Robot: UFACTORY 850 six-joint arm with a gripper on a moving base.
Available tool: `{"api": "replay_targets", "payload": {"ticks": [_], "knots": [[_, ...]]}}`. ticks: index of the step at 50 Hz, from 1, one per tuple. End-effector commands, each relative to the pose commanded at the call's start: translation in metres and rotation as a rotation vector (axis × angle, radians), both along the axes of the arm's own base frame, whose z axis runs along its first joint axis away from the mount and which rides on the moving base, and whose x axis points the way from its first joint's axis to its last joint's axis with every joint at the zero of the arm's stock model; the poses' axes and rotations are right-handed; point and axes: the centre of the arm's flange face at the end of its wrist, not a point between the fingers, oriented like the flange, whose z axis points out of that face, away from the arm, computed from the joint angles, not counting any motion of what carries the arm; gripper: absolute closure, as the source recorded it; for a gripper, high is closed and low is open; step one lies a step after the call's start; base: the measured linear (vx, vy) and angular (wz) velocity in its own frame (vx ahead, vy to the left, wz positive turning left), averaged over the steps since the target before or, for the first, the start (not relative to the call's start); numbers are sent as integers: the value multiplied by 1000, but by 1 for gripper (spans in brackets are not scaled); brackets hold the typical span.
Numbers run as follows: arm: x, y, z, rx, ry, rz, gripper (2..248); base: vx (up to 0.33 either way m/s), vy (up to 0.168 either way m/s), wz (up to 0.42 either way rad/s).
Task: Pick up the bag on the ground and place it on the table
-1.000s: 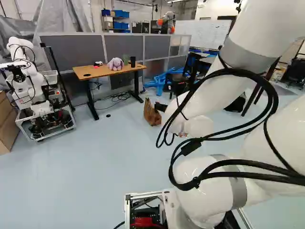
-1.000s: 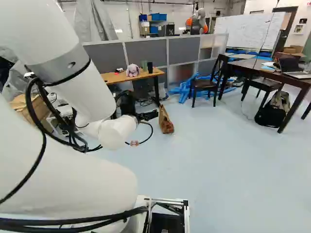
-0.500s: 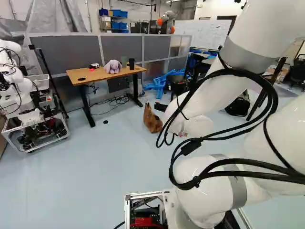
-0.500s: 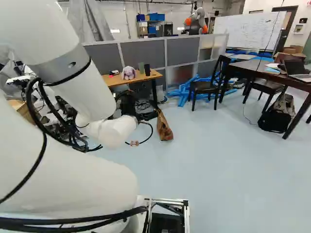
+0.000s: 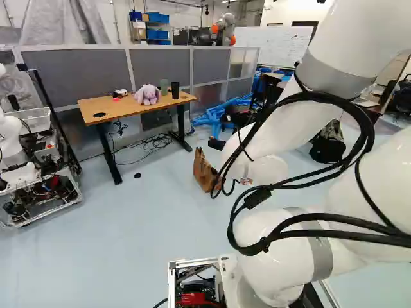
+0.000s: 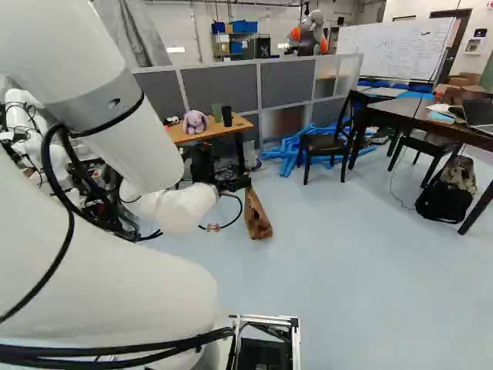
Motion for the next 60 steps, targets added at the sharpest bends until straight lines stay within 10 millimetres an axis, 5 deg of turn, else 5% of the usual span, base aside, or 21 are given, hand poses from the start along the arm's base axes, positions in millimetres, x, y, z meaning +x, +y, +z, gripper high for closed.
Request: {"api": "replay_targets", "payload": {"ticks": [45,60], "knots": [[0,0,0,0,0,0,3,292,5,-19],[0,0,0,0,0,0,3,67,1,-6]]}}
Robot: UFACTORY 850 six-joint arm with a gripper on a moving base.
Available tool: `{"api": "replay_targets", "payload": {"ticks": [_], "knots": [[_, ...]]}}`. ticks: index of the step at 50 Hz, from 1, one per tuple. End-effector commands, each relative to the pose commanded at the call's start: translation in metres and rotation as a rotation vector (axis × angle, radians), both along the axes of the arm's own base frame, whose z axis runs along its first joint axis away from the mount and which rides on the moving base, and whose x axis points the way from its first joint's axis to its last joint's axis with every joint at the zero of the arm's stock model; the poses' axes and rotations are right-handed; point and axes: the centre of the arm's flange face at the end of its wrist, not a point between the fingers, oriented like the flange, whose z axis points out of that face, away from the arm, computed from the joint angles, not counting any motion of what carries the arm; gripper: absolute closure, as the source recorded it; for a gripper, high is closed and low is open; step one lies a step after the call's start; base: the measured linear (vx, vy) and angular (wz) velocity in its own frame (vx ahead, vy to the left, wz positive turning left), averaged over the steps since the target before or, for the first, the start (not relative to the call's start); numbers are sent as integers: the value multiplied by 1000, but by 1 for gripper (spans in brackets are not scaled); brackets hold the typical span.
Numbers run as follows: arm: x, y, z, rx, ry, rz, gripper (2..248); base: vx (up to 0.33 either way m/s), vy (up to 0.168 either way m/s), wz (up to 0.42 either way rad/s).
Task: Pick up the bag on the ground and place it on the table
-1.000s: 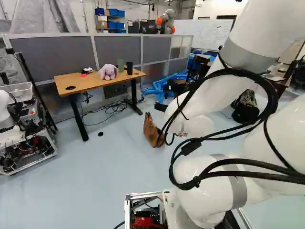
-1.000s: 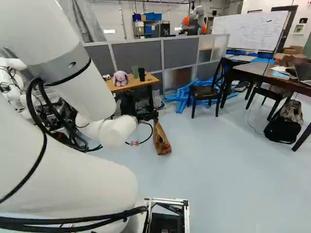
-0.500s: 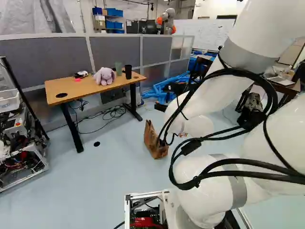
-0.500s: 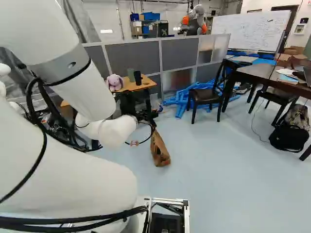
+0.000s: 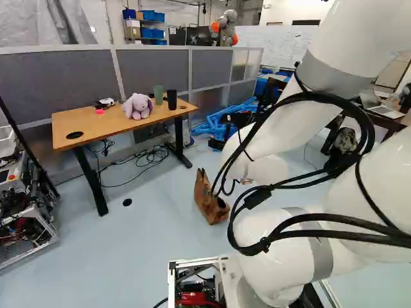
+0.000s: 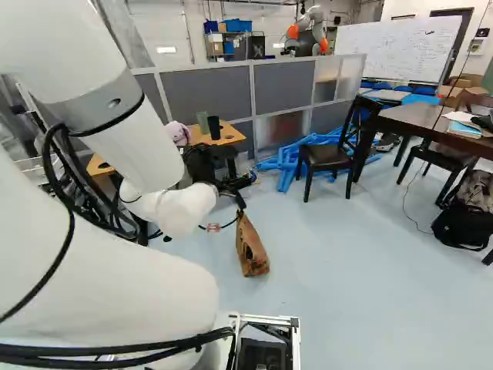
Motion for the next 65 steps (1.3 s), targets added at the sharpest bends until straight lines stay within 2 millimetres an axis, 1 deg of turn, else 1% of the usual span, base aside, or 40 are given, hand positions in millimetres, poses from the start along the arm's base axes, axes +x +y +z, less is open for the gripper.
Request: {"api": "replay_targets", "payload": {"ticks": [9,14,28,43,51,65], "knots": [[0,0,0,0,0,0,3,0,0,0],[4,0,1,0,2,0,3,0,0,0],[31,0,2,0,28,0,3,0,0,0],[60,-1,-1,3,108,-8,3,0,0,0],[75,-1,-9,10,181,-22,3,0,0,0],[103,-3,-30,26,327,-52,3,0,0,0]]}}
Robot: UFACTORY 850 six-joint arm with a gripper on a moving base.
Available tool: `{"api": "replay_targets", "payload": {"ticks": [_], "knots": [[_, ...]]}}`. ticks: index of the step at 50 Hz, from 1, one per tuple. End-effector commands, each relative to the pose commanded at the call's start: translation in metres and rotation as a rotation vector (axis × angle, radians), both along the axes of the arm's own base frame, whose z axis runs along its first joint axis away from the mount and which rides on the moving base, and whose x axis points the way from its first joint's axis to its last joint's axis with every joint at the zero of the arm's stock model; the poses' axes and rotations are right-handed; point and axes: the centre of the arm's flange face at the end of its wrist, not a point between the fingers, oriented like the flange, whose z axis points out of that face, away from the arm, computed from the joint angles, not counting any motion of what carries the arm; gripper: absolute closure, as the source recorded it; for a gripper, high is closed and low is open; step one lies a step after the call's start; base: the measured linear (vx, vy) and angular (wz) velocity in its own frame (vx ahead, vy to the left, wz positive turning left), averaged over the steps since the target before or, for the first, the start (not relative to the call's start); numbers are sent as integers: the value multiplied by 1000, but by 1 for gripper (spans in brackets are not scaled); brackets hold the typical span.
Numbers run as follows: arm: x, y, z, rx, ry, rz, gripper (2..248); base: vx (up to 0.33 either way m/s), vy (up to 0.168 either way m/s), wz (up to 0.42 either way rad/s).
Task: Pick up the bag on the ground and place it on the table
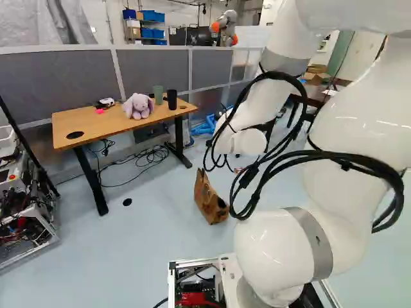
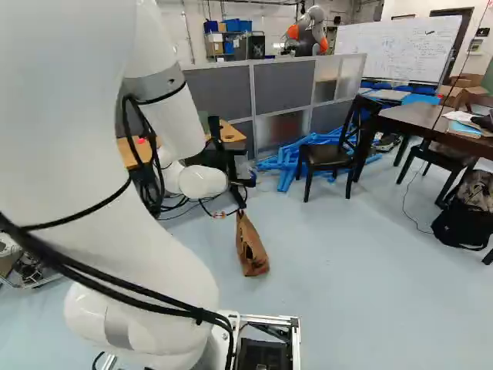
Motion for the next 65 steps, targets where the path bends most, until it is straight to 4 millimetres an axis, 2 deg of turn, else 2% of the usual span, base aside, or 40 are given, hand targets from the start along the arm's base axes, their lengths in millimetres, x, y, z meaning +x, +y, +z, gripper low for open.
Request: {"api": "replay_targets", "payload": {"ticks": [31,65], "knots": [[58,4,-50,43,262,-67,3,0,0,0],[74,5,-94,46,356,-79,3,0,0,0]]}}
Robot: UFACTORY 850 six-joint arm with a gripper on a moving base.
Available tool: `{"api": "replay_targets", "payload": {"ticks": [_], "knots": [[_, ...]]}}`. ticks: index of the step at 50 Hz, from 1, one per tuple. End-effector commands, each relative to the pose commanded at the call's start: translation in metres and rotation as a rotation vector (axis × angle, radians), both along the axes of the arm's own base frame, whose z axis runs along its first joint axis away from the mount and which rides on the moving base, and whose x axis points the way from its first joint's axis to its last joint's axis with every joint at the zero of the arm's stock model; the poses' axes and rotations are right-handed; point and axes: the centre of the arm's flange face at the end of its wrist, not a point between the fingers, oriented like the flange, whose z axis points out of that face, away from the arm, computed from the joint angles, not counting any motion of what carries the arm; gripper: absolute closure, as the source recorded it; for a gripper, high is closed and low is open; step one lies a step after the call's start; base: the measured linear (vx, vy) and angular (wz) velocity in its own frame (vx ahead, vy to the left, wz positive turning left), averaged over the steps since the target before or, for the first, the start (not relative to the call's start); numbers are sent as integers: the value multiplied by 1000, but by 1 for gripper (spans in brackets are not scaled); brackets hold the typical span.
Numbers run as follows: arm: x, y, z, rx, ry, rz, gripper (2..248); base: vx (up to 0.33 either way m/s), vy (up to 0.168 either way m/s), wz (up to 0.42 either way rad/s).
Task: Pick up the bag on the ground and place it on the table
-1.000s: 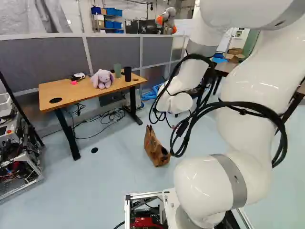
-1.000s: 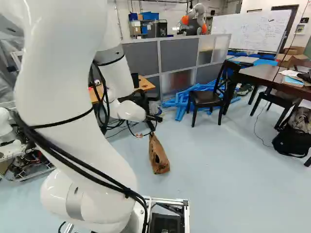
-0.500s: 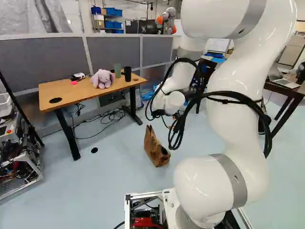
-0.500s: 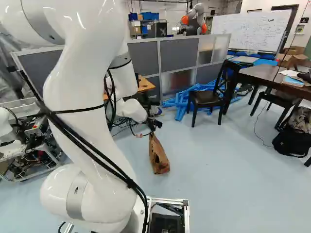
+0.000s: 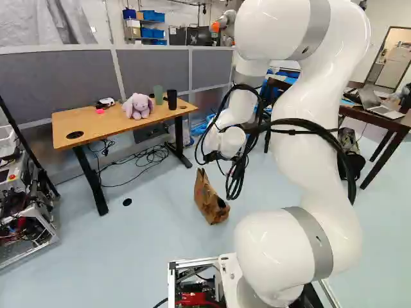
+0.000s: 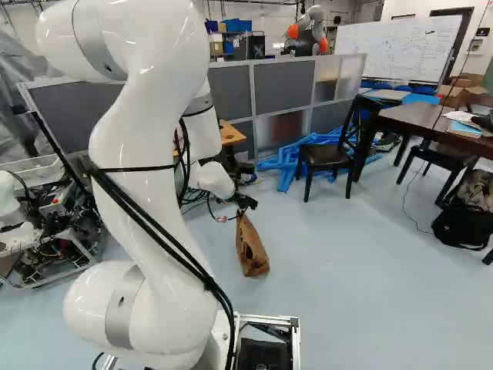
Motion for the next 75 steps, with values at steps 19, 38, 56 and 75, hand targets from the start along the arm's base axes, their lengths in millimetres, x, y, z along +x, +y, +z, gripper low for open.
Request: {"api": "replay_targets", "payload": {"ticks": [19,38,56,75], "knots": [[11,0,-25,-1,35,0,3,0,0,0],[27,0,-51,-1,61,0,3,0,0,0],[45,0,-77,-1,78,-1,3,0,0,0],[68,0,-105,-1,86,-1,3,0,0,0]]}}
